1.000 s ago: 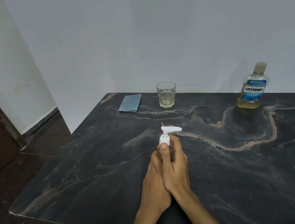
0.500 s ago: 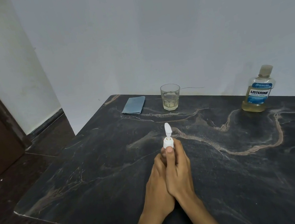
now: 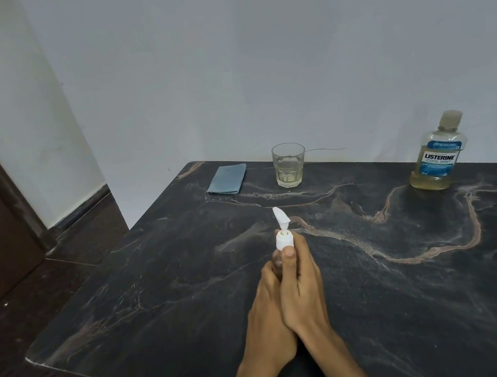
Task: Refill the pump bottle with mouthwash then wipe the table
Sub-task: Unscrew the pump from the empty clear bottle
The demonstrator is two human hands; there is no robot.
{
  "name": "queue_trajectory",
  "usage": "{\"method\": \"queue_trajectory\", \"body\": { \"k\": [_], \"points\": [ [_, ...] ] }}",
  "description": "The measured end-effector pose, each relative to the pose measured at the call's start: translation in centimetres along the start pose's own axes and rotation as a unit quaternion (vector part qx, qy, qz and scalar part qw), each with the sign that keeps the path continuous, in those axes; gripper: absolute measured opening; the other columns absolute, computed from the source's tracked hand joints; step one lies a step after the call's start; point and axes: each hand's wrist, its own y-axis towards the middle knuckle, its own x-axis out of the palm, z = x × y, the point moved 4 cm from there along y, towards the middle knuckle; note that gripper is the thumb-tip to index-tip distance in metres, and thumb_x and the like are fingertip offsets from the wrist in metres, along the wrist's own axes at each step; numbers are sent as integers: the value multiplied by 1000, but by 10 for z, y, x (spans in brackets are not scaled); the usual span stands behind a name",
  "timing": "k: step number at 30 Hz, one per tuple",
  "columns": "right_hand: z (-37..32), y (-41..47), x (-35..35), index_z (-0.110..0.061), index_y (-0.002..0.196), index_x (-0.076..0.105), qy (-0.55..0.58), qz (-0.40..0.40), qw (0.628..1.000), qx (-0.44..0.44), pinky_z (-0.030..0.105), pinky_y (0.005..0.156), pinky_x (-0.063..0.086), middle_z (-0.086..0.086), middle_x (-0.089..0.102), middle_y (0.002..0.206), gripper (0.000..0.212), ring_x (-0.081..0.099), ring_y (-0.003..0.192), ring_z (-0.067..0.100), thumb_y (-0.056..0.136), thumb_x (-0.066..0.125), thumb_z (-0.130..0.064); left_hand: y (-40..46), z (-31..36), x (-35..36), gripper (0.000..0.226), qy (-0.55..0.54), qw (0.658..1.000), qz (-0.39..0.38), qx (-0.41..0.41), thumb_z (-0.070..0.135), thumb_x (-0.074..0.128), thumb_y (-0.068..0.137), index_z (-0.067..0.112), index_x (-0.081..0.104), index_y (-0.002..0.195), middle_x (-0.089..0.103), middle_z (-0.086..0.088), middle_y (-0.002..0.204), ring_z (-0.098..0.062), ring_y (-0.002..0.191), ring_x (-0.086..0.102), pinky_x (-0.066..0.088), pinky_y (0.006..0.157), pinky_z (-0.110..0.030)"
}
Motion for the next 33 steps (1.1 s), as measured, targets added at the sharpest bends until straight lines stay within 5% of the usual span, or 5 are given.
{"method": "queue_trajectory", "body": {
  "k": [8, 14, 21, 25, 33],
  "points": [
    [-5, 3, -2, -24, 131, 49, -12, -8, 1000, 14, 43, 89, 49, 1, 64, 111, 69, 61, 101, 13, 87, 18, -67, -1, 2, 0, 50, -19, 1000, 12, 3, 63, 31, 85, 47, 27, 132, 43, 23, 116, 3, 105, 50, 48, 88, -27],
    [-49, 21, -13, -55, 110, 42, 31, 56, 995, -76, 45, 71, 50, -18, 61, 90, 32, 56, 70, 11, 91, 19, -67, -2, 2, 0, 48, 19, 999, 5, 28, 47, 40, 91, 36, 30, 136, 39, 18, 128, 3, 114, 46, 46, 96, -27],
    [-108, 68, -44, -42, 121, 41, 146, 98, 968, -179, 19, 64, 46, -16, 50, 68, 28, 52, 63, 3, 99, 25, -47, -3, 3, -2, 44, 18, 999, 12, -29, 32, 48, 94, 22, 28, 132, 51, 4, 123, -11, 112, 53, 47, 95, -33],
    [-105, 88, -55, -51, 122, 36, 7, 77, 980, -185, 21, 50, 38, -16, 42, 65, 32, 39, 53, 1, 94, 22, -58, -3, 6, -2, 56, 37, 999, 12, -34, 34, 46, 95, 13, 22, 141, 44, -1, 139, -14, 124, 47, 42, 102, -33],
    [13, 79, -41, -19, 118, 59, -306, -118, 942, -78, 29, 83, 38, -7, 49, 96, 27, 53, 92, 16, 102, 39, -25, -1, 3, -1, 61, 20, 1000, 17, -14, 37, 49, 94, 22, 18, 145, 37, 9, 148, -6, 132, 41, 37, 105, -23]
  ]
}}
